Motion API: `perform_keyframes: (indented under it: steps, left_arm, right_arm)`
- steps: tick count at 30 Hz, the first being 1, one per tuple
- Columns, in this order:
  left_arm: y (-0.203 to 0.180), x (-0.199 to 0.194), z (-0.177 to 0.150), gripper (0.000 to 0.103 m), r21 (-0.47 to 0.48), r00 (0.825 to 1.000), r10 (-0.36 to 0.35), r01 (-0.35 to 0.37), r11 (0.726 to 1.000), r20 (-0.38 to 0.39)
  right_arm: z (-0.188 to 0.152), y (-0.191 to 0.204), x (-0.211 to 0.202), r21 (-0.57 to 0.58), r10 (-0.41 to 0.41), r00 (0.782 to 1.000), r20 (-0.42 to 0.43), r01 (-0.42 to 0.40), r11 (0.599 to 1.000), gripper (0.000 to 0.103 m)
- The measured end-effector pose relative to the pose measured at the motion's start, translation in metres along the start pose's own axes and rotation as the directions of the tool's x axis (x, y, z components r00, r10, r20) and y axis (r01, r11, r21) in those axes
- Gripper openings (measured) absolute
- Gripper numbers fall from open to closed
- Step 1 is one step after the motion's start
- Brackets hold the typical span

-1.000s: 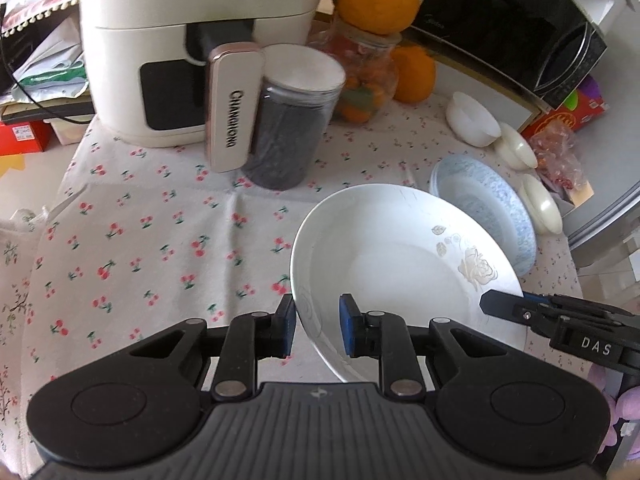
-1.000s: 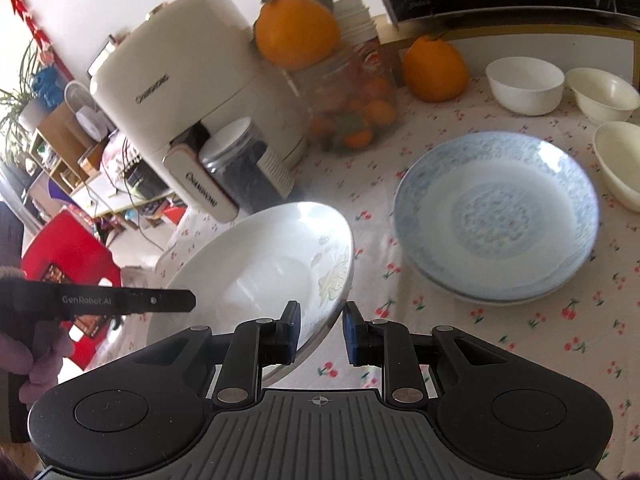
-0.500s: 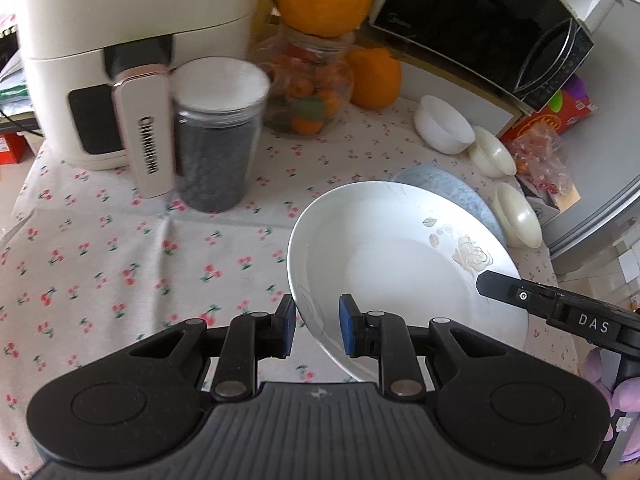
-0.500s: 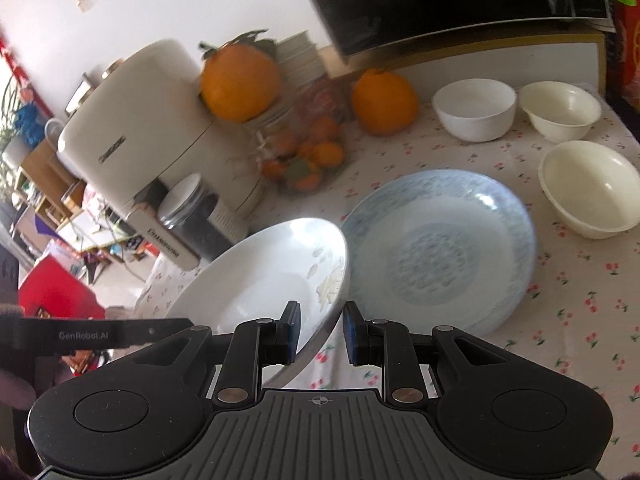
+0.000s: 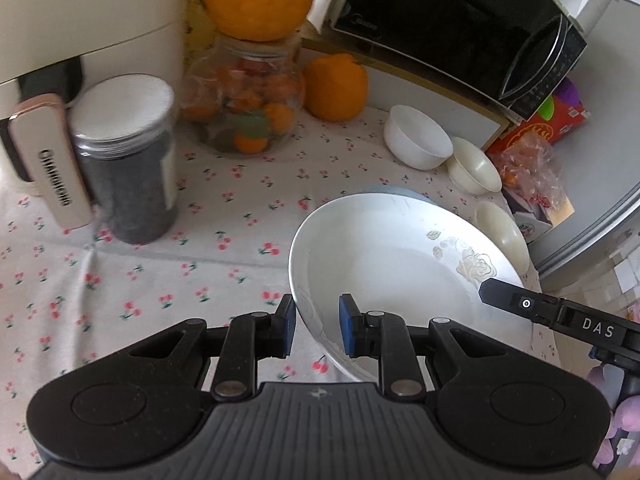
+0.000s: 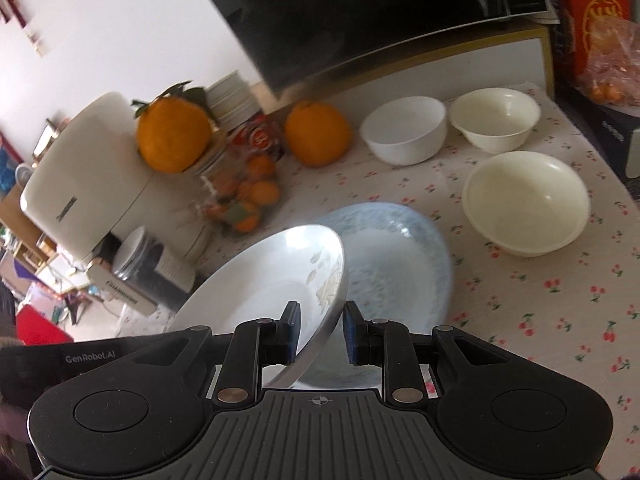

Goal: Organize plates and bowls
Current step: 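Carry the white plate with both grippers and lower it onto the blue plates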

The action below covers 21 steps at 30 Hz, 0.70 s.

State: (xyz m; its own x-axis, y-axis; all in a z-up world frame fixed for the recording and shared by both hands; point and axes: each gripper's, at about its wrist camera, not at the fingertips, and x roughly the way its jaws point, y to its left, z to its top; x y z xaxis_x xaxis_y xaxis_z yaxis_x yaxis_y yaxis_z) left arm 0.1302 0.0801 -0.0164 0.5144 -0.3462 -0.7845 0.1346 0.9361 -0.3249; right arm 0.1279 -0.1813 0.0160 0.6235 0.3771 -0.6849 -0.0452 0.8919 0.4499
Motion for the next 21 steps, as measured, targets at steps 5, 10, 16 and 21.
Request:
perform_keyframes:
  steps: [5,10,16,21]
  left_arm:
    - [-0.013,0.014,0.003,0.020,0.025,1.000,0.006,-0.006,1.000,0.003]
    - [-0.023,0.028,0.005,0.020,0.050,1.000,0.021,-0.021,0.999,-0.005]
    - [-0.029,0.036,0.005,0.020,0.077,0.999,0.045,-0.044,0.996,-0.004]
    - [-0.035,0.042,0.004,0.021,0.112,0.997,0.079,-0.078,0.991,-0.002]
  right_arm:
    - [0.004,-0.014,0.003,0.018,-0.033,0.999,0.009,0.033,0.999,0.023]
    - [0.006,-0.025,0.006,0.037,-0.060,0.998,0.008,0.059,0.998,0.023]
    - [0.007,-0.032,0.011,0.045,-0.084,0.996,0.004,0.084,0.995,0.023]
    - [0.007,-0.032,0.017,0.037,-0.106,0.994,-0.003,0.106,0.994,0.023]
